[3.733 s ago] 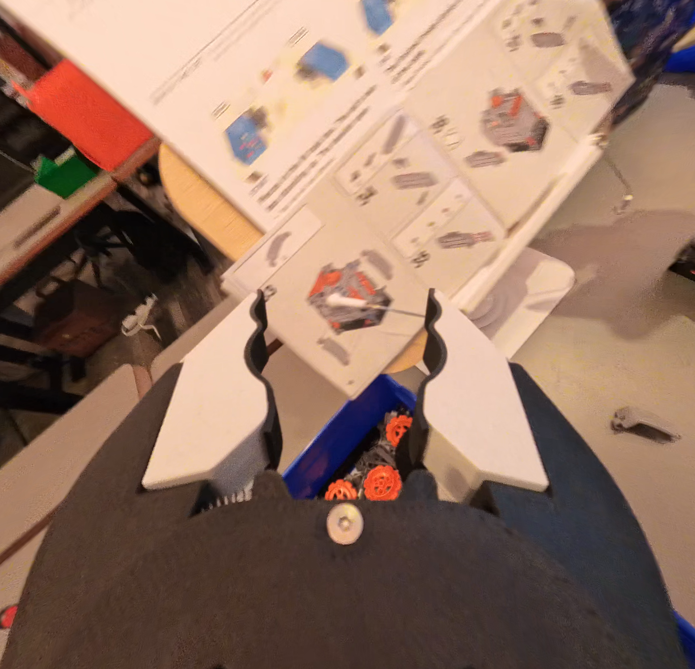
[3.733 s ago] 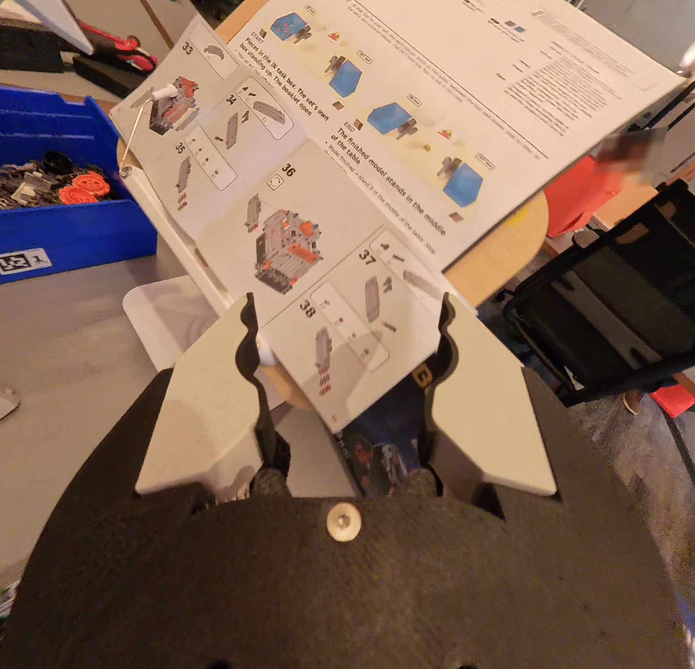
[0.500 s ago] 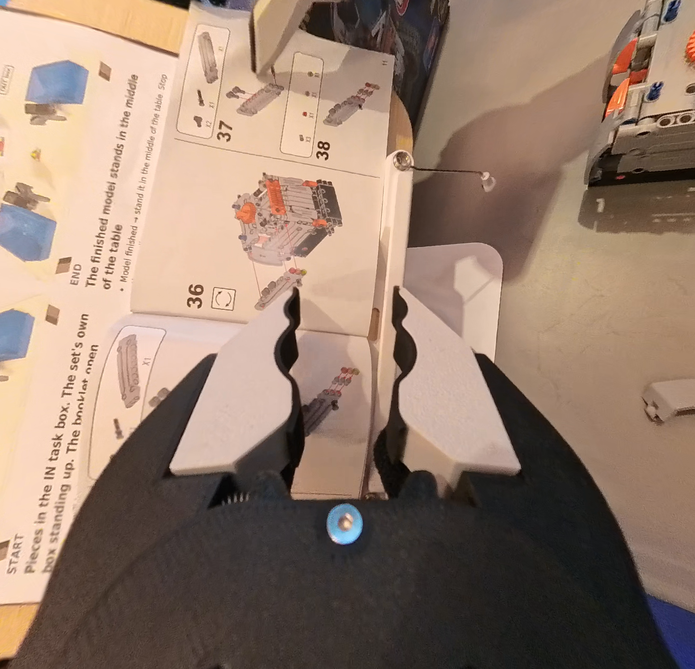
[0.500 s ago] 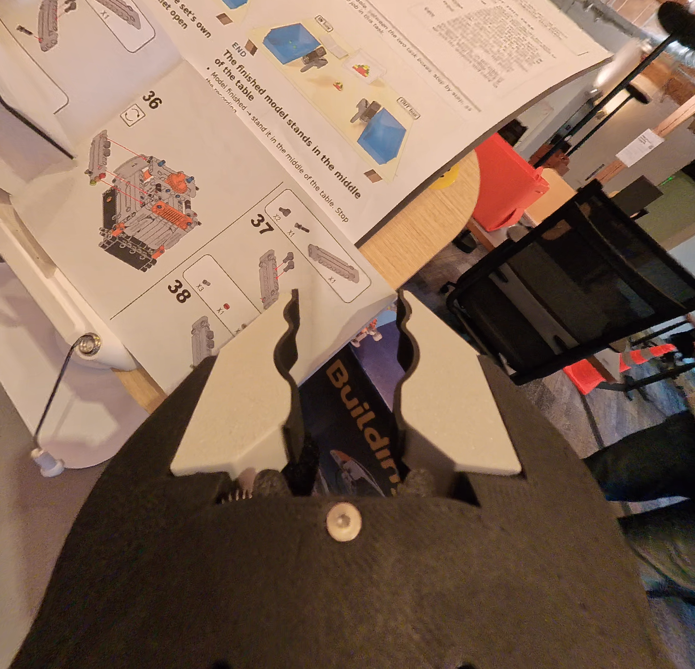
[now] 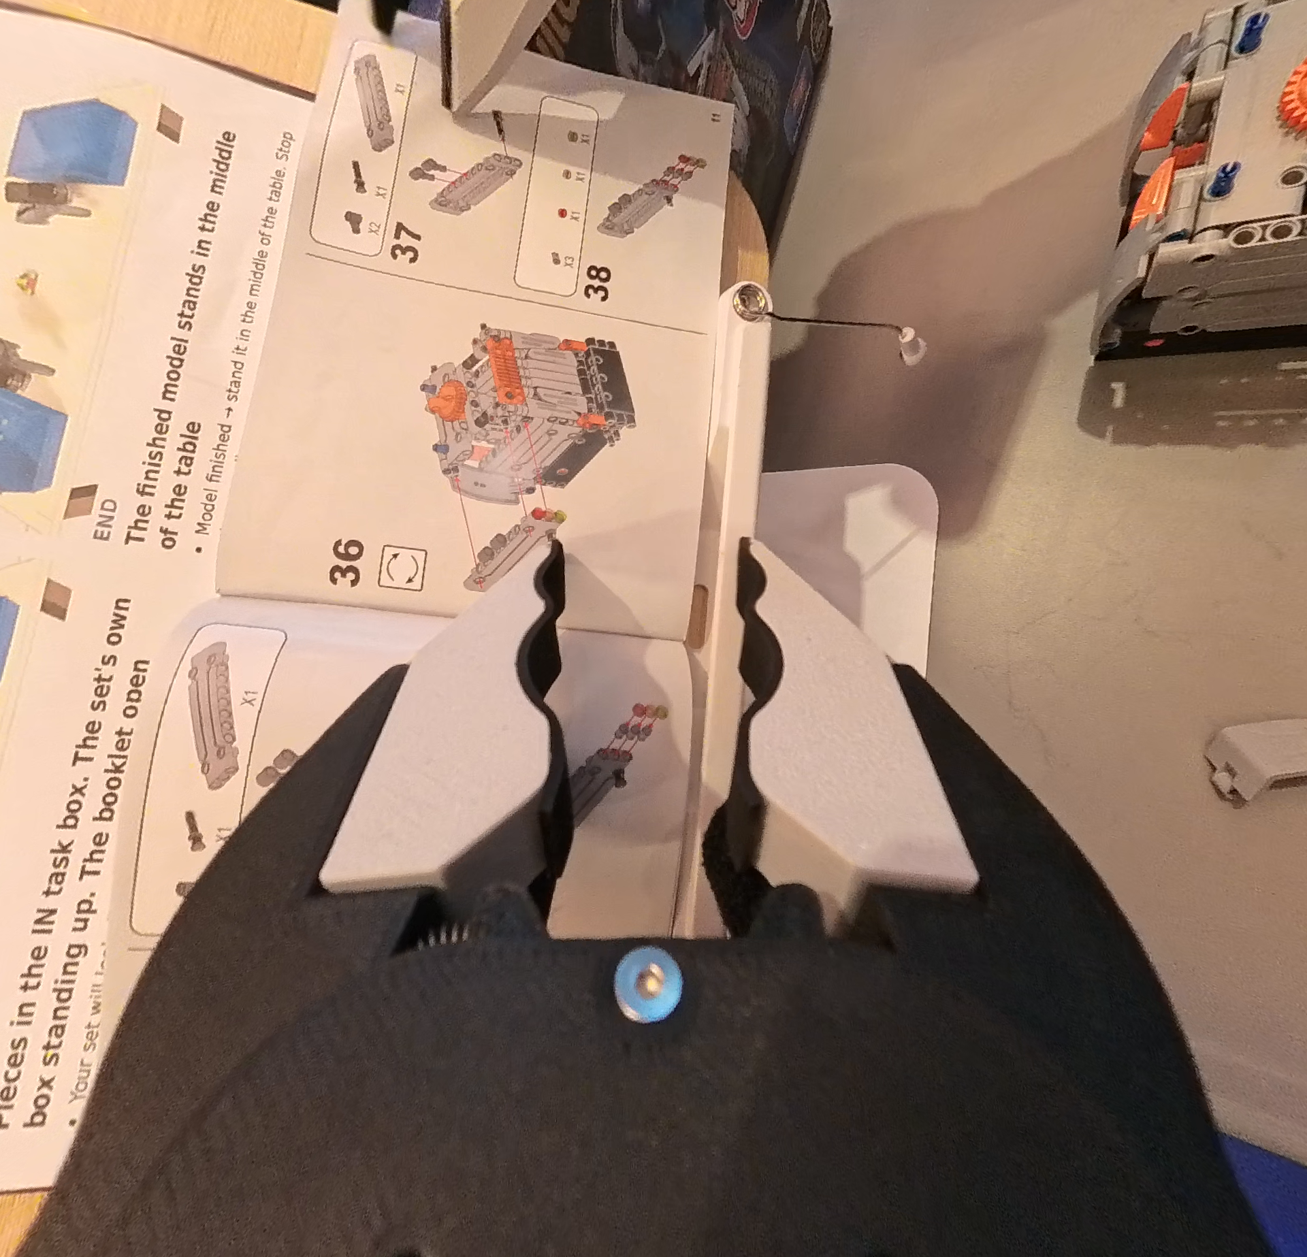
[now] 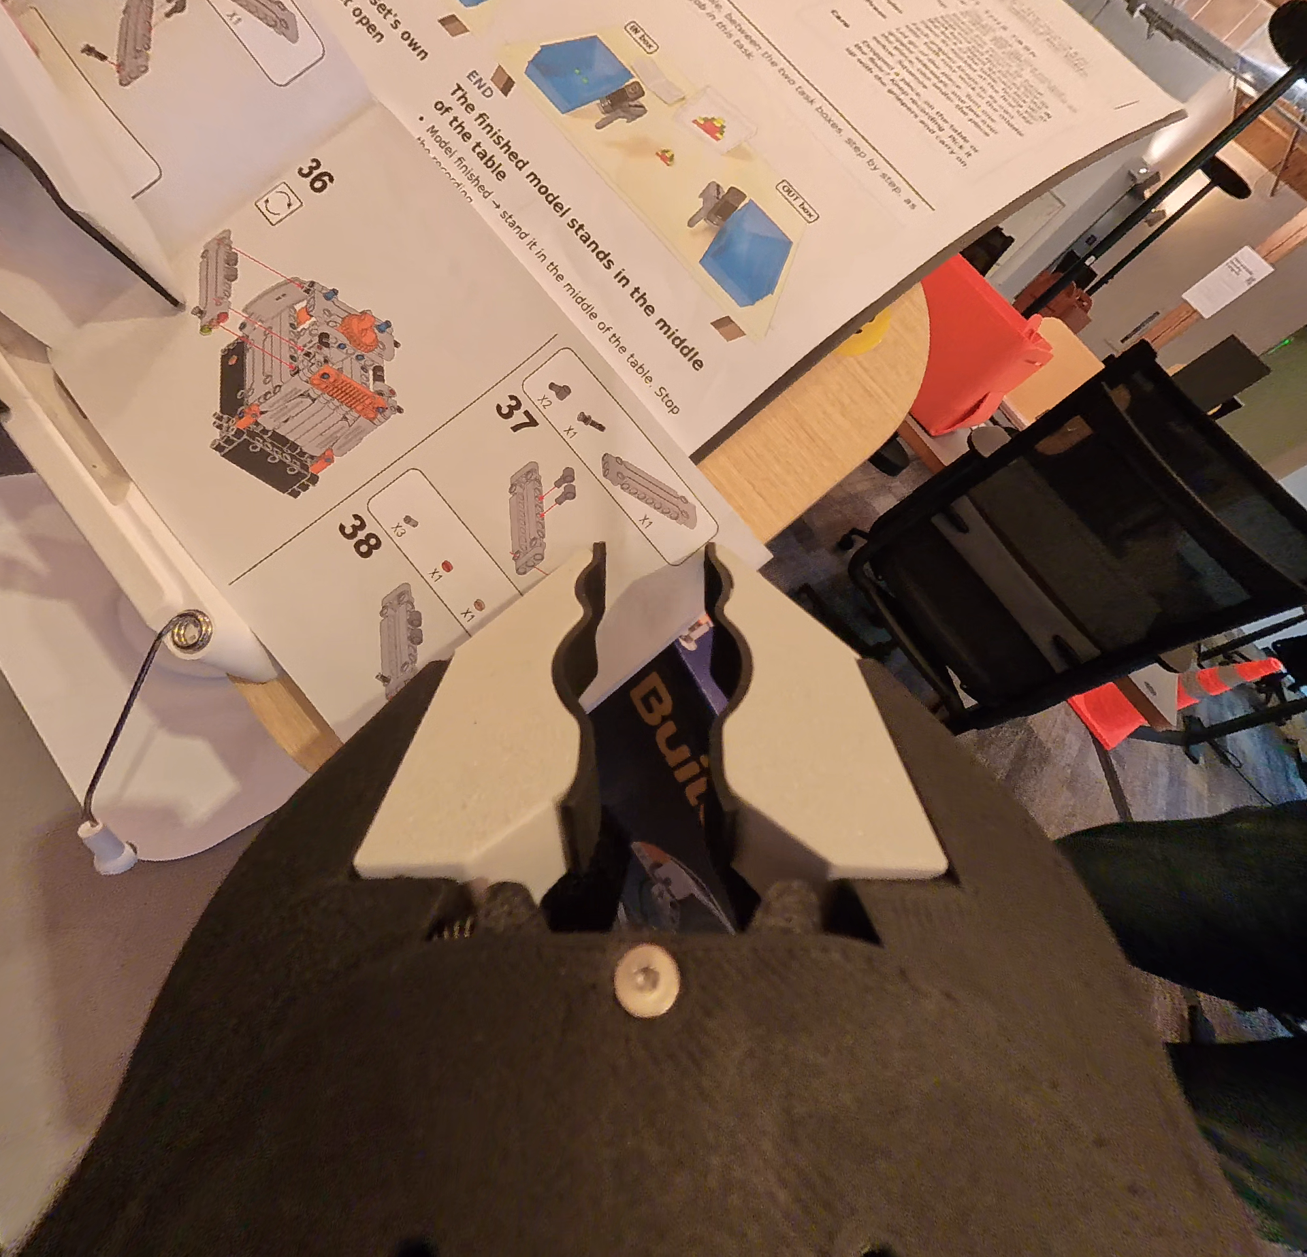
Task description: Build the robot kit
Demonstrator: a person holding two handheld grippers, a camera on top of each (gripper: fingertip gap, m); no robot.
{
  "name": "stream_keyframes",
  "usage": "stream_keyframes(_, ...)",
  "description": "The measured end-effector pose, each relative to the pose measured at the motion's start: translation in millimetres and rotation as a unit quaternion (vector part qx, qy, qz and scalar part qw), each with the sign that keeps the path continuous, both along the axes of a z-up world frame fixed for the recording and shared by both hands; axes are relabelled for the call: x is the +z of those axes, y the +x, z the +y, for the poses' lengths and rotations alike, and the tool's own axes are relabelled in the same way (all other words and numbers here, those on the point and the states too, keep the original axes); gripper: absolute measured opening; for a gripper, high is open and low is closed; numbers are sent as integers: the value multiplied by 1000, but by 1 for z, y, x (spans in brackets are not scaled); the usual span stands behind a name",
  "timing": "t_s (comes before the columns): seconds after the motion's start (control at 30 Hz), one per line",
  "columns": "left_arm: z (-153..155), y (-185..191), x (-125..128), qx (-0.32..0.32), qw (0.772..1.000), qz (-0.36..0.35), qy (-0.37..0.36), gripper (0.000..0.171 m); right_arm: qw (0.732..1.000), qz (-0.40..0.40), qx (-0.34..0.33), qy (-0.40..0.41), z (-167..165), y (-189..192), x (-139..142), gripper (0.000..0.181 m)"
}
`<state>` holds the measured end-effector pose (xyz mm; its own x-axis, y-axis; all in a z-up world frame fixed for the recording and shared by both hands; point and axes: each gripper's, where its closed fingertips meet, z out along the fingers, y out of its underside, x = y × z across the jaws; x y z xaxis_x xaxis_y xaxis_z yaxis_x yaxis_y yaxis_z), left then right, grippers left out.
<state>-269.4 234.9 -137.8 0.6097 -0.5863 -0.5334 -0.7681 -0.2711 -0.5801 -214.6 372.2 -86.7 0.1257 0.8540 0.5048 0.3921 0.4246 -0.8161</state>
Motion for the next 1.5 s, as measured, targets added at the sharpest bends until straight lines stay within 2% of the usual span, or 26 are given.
stream_keyframes(0.07, 0, 0, 0, -1, 1000, 2, 0, 47, 1000, -2, 4, 1, -2, -1, -1, 19)
stream_keyframes(0.2, 0, 0, -1, -2, 1000, 1, 0, 47, 1000, -2, 7, -3, -4, -2, -1, 16)
stream_keyframes(0.27, 0, 1, -1, -3, 1000, -3, -1, 46, 1000, 9, 2, 5, -3, 0, 3, 42)
stream_keyframes(0.3, -1, 1, -1, -4, 1000, -2, 1, 46, 1000, 13, -3, 7, -1, 1, 5, 48)
stream_keyframes(0.47, 0, 0, -1, -5, 1000, -6, 1, 47, 1000, 1, 3, -2, 1, 0, 2, 51)
stream_keyframes(0.77, 0, 1, -1, -9, 1000, -6, 2, 47, 1000, -3, 4, -1, 0, -2, 1, 35)
stream_keyframes(0.87, 0, 1, -1, -10, 1000, -5, 1, 46, 1000, -5, 7, -5, -2, -2, 1, 21)
stream_keyframes(1.0, 0, 1, -2, -9, 1000, -5, -1, 46, 1000, -3, 8, -9, -2, -4, 1, 15)
stream_keyframes(1.1, 0, 2, -2, -10, 1000, -5, -3, 46, 1000, 2, 13, -8, -3, -5, 0, 0)
stream_keyframes(1.5, 0, 3, -2, -11, 1000, -11, -3, 46, 999, -11, 33, -21, -15, -8, -6, 0)
